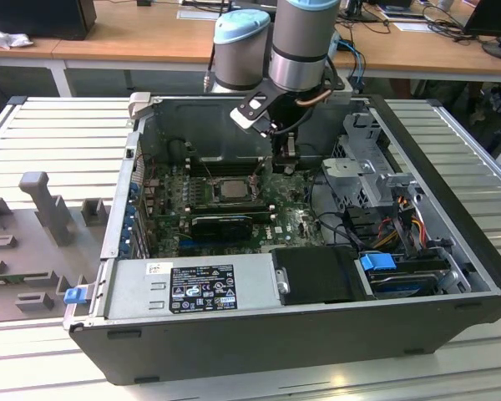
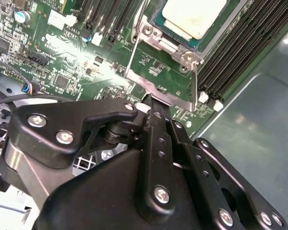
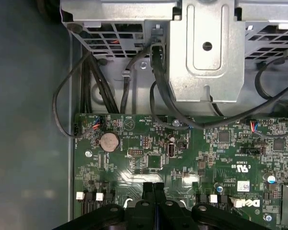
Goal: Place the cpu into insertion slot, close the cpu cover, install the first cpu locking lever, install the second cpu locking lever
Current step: 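Close the cpu cover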
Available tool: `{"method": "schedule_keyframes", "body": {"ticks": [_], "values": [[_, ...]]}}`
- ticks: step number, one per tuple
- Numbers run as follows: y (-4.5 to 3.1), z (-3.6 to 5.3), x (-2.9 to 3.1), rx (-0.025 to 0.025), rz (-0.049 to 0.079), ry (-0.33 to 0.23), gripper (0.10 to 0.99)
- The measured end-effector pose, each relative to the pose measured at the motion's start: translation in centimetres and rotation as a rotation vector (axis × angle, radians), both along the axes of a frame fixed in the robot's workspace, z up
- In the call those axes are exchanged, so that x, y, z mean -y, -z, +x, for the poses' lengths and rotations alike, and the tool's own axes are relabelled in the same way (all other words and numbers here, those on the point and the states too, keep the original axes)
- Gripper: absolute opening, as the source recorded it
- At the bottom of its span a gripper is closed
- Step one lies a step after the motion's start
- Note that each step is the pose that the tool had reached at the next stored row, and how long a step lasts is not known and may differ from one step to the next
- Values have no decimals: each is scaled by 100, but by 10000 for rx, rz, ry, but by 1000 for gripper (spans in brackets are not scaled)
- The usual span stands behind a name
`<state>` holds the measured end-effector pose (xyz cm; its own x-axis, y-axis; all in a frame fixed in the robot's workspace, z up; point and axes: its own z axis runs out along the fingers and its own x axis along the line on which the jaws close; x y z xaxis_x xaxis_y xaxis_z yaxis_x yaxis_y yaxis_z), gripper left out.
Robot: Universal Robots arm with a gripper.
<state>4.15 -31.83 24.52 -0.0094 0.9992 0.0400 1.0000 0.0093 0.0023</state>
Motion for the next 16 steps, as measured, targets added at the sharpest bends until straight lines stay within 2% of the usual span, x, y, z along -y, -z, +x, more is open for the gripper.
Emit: {"method": "schedule_keyframes", "body": {"ticks": [16], "values": [[0,-114,0,0,0,-1,106]]}}
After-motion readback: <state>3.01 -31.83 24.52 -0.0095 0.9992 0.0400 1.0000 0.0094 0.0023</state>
